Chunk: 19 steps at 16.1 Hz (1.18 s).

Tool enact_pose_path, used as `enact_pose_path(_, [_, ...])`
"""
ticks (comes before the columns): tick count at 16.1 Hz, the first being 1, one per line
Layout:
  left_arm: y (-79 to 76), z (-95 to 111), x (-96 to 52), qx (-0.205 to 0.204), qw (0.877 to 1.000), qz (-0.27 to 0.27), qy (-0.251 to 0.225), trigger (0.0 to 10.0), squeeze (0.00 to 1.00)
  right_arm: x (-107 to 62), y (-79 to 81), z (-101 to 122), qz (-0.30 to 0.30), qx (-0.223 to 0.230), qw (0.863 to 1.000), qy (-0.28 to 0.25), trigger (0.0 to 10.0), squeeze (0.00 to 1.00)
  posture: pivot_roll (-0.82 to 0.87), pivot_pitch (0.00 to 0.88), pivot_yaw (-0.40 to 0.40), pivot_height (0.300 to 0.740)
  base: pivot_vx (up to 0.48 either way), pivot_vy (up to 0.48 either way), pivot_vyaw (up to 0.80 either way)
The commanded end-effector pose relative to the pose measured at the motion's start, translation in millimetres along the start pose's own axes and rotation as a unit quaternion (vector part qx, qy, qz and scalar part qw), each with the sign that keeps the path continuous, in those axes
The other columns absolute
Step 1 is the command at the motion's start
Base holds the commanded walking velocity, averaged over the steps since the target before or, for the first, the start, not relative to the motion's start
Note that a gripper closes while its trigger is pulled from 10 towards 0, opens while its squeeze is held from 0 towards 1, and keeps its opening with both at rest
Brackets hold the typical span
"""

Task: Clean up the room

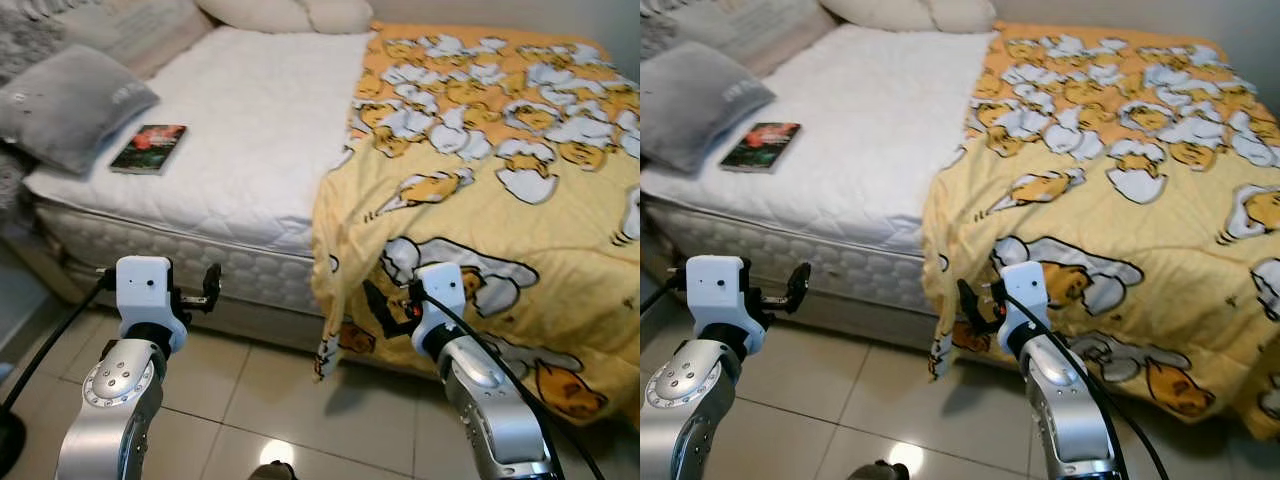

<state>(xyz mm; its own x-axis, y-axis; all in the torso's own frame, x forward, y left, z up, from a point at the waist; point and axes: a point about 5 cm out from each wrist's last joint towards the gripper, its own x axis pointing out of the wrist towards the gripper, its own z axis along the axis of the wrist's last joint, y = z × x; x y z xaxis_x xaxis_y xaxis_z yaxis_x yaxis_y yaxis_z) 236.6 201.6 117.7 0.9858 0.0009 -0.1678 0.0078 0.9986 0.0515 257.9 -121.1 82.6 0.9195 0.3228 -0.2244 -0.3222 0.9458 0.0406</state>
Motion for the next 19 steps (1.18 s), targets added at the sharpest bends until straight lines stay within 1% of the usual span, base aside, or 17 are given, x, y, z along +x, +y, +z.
enact_pose_path(1, [-1.6, 6.3, 2.1, 0.002, 1.0, -0.009, -0.012, 10.0, 1.0, -0.8, -5.7, -1.2, -0.02, 0.01, 1.0, 0.007, 10.0, 0.0, 0.02, 0.0, 0.022, 0.74, 0.277, 0.0, 0.0])
enact_pose_path(2, [-2.6, 6.8, 3.2, 0.001, 1.0, -0.012, -0.012, 10.0, 1.0, -1.2, -6.9, -1.8, -0.023, 0.0, 1.0, 0.009, 10.0, 0.0, 0.02, 0.0, 0.024, 0.74, 0.281, 0.0, 0.0])
enact_pose_path(7, [-4.0, 7.7, 6.7, -0.002, 1.0, -0.018, -0.013, 10.0, 1.0, -4.6, -17.1, 0.0, -0.072, 0.018, 0.997, 0.001, 10.0, 0.0, 0.01, 0.0, 0.026, 0.74, 0.337, 0.0, 0.0])
enact_pose_path(9, [-4.7, 7.3, 7.8, -0.002, 1.0, -0.021, -0.012, 10.0, 1.0, -4.8, -20.6, 0.5, -0.086, 0.009, 0.996, 0.003, 10.0, 0.0, 0.0, 0.0, 0.028, 0.74, 0.343, 0.0, 0.0])
enact_pose_path(15, [-5.7, 7.7, 11.6, -0.001, 1.0, -0.026, -0.013, 10.0, 1.0, -3.7, -24.9, 3.7, -0.096, 0.001, 0.995, -0.005, 10.0, 0.0, 0.0, 0.0, 0.028, 0.74, 0.346, 0.0, 0.0])
enact_pose_path(19, [-6.4, 6.7, 13.7, 0.001, 1.0, -0.029, -0.012, 10.0, 1.0, -1.3, -23.2, 3.7, -0.1, -0.012, 0.995, -0.003, 10.0, 0.0, -0.01, 0.0, 0.031, 0.74, 0.344, 0.0, 0.0])
